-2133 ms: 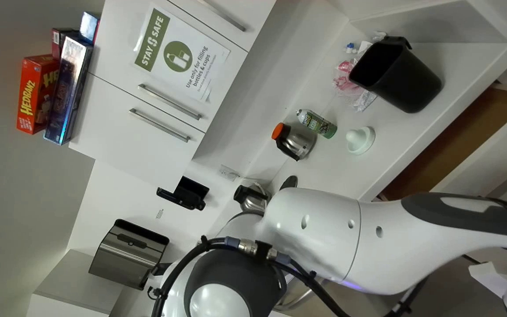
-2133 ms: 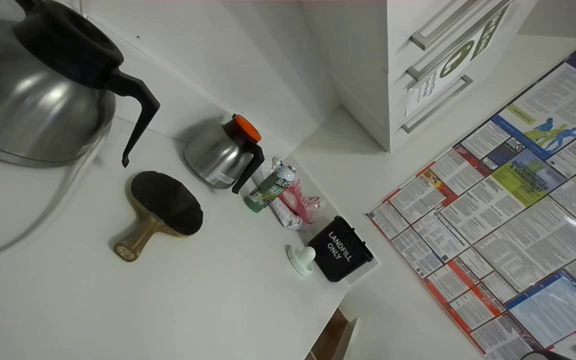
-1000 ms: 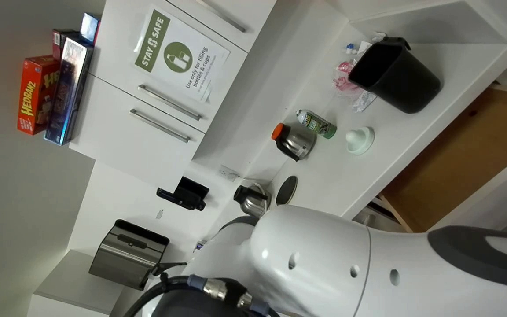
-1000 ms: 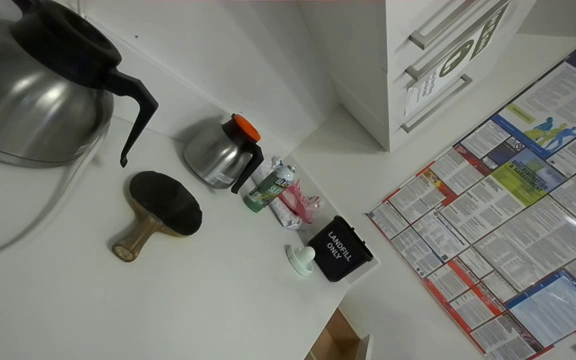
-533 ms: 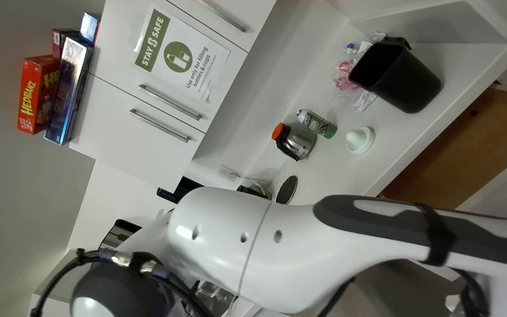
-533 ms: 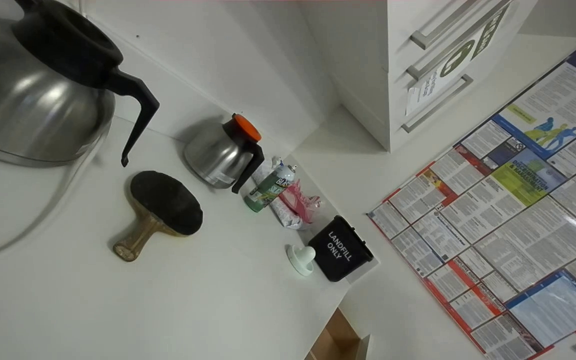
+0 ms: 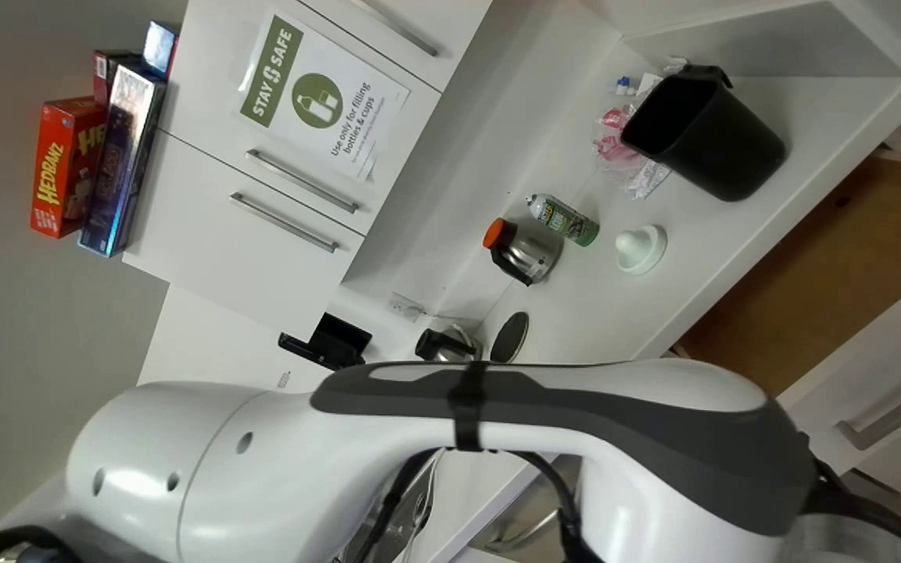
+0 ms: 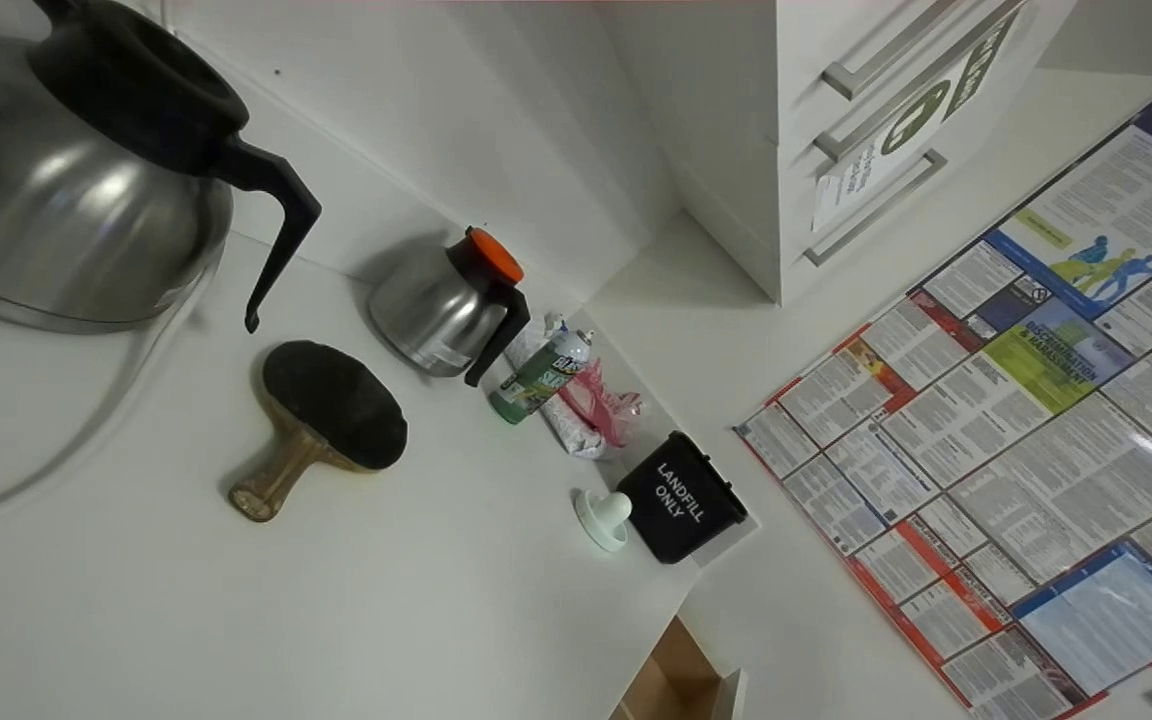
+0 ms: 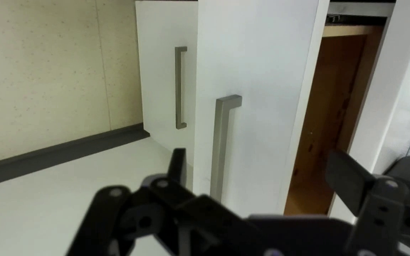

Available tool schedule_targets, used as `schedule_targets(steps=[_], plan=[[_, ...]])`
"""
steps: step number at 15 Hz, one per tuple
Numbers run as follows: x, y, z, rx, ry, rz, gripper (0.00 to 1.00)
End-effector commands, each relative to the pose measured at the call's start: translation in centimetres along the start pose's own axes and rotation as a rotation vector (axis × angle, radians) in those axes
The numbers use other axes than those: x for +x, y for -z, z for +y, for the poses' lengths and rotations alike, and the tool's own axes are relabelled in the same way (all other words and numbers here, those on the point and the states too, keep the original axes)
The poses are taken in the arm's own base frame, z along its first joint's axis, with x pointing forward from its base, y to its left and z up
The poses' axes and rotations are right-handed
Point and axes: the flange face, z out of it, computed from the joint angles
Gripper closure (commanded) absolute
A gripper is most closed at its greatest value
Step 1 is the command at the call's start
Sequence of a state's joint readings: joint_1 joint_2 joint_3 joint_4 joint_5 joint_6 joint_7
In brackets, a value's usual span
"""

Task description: Open the topmost drawer on the right then place the white object on the counter inside the drawer

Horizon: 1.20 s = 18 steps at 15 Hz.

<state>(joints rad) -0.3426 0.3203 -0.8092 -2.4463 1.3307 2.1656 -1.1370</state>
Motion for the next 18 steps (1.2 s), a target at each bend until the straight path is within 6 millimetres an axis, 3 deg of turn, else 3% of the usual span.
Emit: schedule_targets(steps=[1,7,11,14,18], plan=[[-1.5,1.9,-5.2,-0.008,0.112,0.054,0.0],[-2.0,1.5,-18.3,0.008,0.361,0.105,0.0],[-4.0,-1.1,-27.6,0.042,0.451,0.086,0.0],[-5.1,-4.1,-32.6,0.039,0.484,0.054,0.0],[-4.3,-7.6,-36.1,-0.004,0.46,0.036,0.0]])
